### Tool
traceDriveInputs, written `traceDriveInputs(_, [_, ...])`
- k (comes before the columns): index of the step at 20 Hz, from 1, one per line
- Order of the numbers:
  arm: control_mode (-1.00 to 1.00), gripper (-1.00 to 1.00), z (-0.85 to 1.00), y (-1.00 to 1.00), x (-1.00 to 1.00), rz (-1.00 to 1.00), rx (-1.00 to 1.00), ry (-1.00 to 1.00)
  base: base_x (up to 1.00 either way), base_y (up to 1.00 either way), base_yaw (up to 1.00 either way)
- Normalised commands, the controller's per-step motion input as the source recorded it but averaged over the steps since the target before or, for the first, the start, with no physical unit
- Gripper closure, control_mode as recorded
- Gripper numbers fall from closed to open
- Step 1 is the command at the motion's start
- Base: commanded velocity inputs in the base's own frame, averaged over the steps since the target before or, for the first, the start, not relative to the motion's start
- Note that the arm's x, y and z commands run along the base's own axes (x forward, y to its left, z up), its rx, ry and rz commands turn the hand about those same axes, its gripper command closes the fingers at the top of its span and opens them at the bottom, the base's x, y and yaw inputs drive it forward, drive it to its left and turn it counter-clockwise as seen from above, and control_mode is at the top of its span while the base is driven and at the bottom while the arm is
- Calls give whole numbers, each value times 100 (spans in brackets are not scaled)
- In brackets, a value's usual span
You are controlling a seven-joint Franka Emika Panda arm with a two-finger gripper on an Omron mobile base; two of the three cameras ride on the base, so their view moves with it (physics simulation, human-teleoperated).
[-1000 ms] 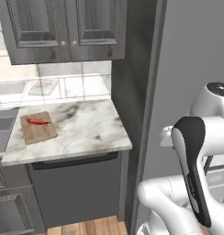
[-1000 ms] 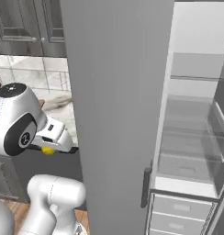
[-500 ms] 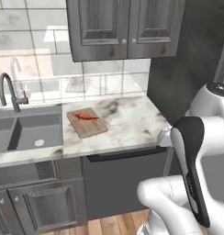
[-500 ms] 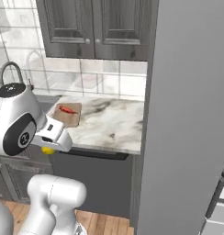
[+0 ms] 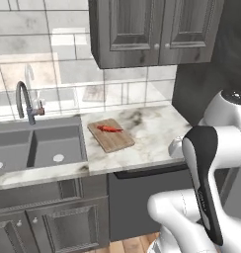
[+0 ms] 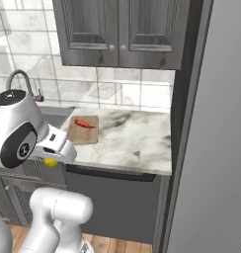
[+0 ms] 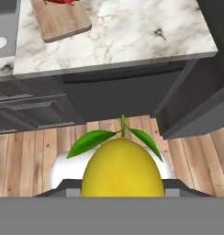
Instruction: Retrieve a lemon from the fridge and place it on the cutting board with the fish.
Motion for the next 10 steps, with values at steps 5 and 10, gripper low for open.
traceDriveInputs(5, [100, 100, 0, 0, 0, 0, 0, 0, 55, 11, 0])
traceDriveInputs(10, [100, 100, 0, 0, 0, 0, 0, 0, 38, 36, -1])
